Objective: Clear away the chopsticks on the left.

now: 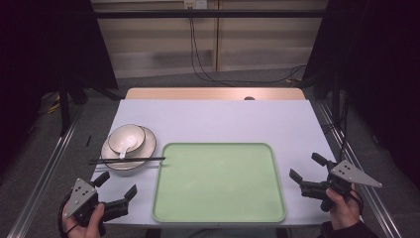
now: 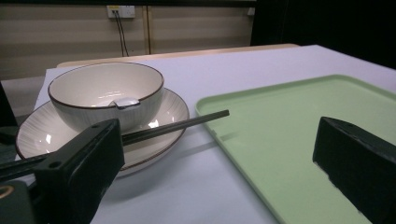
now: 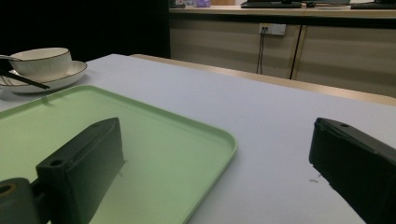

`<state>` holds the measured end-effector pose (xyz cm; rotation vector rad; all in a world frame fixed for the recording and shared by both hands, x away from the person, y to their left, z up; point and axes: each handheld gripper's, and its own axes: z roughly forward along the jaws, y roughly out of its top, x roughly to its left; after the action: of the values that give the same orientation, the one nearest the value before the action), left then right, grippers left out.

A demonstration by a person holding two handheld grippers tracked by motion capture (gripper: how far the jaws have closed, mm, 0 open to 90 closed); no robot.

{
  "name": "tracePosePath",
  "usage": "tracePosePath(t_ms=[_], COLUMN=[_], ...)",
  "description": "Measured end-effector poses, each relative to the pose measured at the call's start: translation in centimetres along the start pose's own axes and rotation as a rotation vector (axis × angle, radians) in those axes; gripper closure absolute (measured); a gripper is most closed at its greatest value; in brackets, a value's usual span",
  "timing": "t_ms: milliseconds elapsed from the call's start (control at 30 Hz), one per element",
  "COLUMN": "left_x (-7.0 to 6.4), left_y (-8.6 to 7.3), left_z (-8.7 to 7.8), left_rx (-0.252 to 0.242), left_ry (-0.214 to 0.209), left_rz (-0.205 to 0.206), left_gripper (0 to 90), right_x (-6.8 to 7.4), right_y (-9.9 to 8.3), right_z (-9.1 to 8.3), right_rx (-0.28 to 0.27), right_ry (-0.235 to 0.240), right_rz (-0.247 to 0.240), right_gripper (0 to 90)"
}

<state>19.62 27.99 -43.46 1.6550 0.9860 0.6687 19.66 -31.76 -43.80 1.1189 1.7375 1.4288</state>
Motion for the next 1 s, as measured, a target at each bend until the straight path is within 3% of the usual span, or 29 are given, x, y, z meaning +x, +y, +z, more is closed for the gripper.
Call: tracePosePath(t_ms=[167,233,300,367,500,533,600,700,800,833,967,1000], left_x=[0.1,0.2,0.4,0.7,1.6,2.1,2.3,3.3,4.7,5.7,7.2,7.6], left_y=[0.1,0.1,0.1,0.2,0.3,0.5,0.5,0.7,1.0,1.4,2.0,2.2], left_z=[0.0,-0.1,-0.2,-0.3,-0.5,-0.7,-0.7,-0.9,-1.1,-1.3,-1.6,-1.6], left_rx=[-0.009,-0.018,-0.017,-0.008,-0.003,0.002,0.005,0.042,0.066,0.049,0.052,0.058], left_ry=[-0.026,-0.006,-0.019,0.001,0.012,0.035,0.031,0.065,0.05,0.042,0.059,0.05], left_rz=[0.003,0.015,0.011,0.021,0.004,-0.004,-0.012,-0.013,0.008,0.037,0.042,0.027], left_gripper=[1.9,1.0,1.2,1.4,1.5,1.5,1.4,1.0,1.5,3.4,5.3,8.2], right_x=[0.3,0.5,0.5,0.5,0.5,0.5,0.5,0.6,0.7,0.6,0.6,0.6], right_y=[0.0,0.0,-0.1,-0.1,-0.1,-0.1,-0.1,-0.1,-0.1,-0.1,-0.1,-0.1], right_z=[0.2,0.3,0.4,0.4,0.5,0.5,0.5,0.5,0.5,0.4,0.5,0.6], right_rx=[0.008,0.008,0.008,0.01,0.016,0.012,0.009,0.014,0.018,0.02,0.021,0.02], right_ry=[0.032,0.042,0.042,0.047,0.047,0.051,0.047,0.054,0.054,0.056,0.051,0.048], right_rz=[-0.013,-0.034,-0.036,-0.029,-0.03,-0.03,-0.026,-0.027,-0.025,-0.027,-0.026,-0.024], right_gripper=[1.2,1.2,1.2,1.2,1.4,1.4,1.4,1.4,1.4,1.4,1.5,1.5])
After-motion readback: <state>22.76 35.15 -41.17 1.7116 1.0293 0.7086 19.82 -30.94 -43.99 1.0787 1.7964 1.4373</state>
